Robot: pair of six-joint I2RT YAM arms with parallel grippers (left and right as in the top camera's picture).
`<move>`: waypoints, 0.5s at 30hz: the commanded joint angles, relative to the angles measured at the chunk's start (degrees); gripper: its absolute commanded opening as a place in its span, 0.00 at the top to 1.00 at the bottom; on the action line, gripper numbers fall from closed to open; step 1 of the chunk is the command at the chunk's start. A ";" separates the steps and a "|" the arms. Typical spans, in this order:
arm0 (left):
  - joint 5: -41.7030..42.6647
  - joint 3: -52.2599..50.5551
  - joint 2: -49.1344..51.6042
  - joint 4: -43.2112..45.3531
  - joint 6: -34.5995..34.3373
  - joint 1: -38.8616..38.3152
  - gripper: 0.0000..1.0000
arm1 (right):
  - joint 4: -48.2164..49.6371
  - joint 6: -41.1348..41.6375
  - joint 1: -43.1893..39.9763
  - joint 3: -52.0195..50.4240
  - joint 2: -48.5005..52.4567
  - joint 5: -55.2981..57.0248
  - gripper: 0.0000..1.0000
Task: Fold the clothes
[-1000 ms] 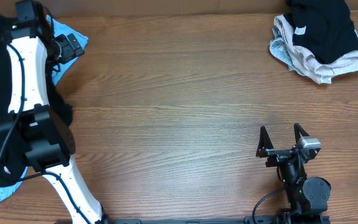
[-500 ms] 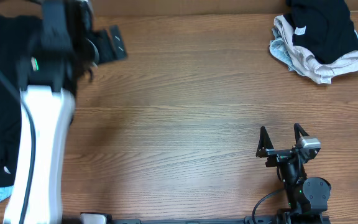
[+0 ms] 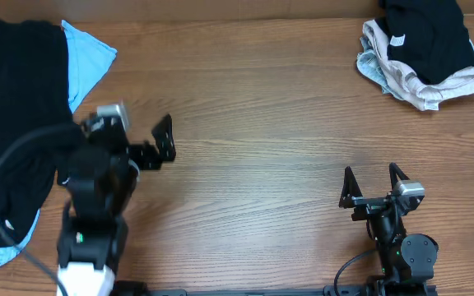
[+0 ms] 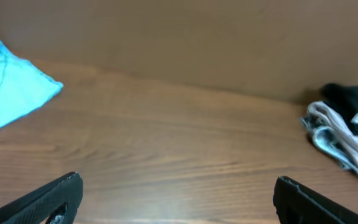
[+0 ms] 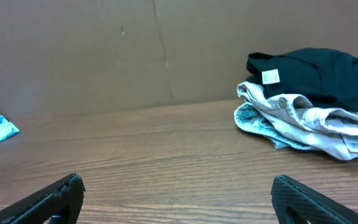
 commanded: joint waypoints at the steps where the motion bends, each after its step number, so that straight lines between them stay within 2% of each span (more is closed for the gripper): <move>1: 1.66 -8.22 -10.67 4.13 3.93 0.20 0.00 | 0.26 -0.39 0.26 -0.59 -0.68 -0.26 0.00; 3: 1.44 -13.18 -17.16 5.51 6.25 0.20 0.00 | 0.26 -0.39 0.26 -0.59 -0.68 -0.26 0.00; 7: 0.72 -19.08 -26.23 5.27 6.23 1.03 0.00 | 0.26 -0.39 0.26 -0.59 -0.68 -0.26 0.00; 15: 0.66 -26.97 -38.21 5.27 6.12 3.96 0.00 | 0.26 -0.39 0.26 -0.59 -0.68 -0.24 0.00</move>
